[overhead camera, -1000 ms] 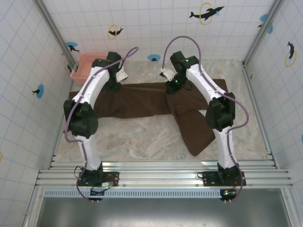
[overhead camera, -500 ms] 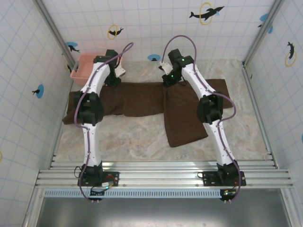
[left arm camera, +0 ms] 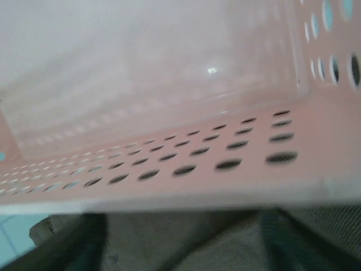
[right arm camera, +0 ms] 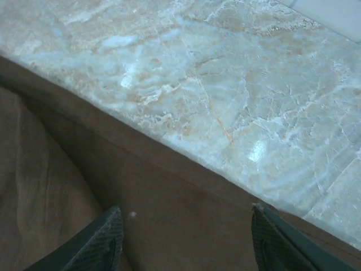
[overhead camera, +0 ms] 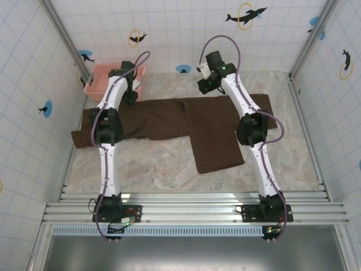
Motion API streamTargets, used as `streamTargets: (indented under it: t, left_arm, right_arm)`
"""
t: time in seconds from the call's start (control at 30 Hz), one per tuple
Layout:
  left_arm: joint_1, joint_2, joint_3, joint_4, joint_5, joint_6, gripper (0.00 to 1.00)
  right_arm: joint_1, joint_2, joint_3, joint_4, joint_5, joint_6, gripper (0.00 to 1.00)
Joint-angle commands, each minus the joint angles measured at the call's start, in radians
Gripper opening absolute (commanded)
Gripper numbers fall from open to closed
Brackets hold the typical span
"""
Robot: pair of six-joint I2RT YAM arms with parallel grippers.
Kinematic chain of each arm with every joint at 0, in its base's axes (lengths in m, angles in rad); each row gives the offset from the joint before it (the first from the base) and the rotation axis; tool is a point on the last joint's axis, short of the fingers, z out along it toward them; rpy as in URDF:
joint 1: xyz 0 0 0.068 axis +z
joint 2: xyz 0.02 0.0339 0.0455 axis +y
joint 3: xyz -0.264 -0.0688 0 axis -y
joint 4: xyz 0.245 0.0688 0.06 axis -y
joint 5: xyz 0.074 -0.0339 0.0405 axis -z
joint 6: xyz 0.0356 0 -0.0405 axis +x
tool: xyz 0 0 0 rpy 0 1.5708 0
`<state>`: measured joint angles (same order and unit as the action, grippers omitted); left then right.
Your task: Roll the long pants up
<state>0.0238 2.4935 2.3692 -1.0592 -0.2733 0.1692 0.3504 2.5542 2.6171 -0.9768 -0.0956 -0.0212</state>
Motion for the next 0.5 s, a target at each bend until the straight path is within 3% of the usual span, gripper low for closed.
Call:
streamTargets:
  t: [0.0, 0.2, 0.47]
  left_arm:
    - [-0.005, -0.05, 0.026, 0.039, 0.005, -0.043, 0.96]
    - [-0.022, -0.226, -0.027, 0.074, 0.03, -0.073, 0.98]
    - [-0.08, -0.512, -0.386, 0.094, 0.021, -0.056, 0.97]
  right_arm:
    - [0.003, -0.243, -0.221, -0.04, -0.011, -0.017, 0.6]
    - [0.138, -0.54, -0.711, -0.07, 0.023, -0.038, 0.57]
    - [0.403, -0.716, -1.182, 0.024, -0.048, 0.054, 0.53]
